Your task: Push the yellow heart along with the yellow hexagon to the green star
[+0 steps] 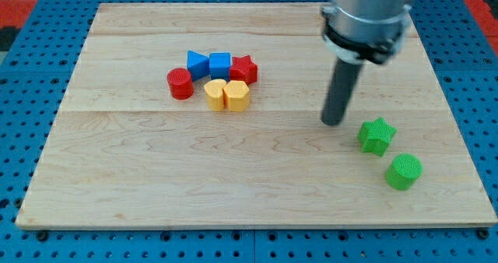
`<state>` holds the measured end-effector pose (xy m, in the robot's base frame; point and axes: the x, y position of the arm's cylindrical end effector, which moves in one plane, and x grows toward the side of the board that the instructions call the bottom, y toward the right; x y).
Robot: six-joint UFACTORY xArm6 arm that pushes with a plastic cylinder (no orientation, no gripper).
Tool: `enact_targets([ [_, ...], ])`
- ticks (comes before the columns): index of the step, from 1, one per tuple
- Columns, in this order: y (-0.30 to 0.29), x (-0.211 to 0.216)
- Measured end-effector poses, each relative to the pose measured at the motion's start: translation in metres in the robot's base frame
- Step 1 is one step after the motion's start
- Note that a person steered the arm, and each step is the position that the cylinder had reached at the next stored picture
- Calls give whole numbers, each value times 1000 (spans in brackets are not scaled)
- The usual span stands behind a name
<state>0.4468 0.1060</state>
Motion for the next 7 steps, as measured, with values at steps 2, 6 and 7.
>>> enact_targets([
  [2, -4, -28],
  [6, -129, 27],
  [7, -212, 12],
])
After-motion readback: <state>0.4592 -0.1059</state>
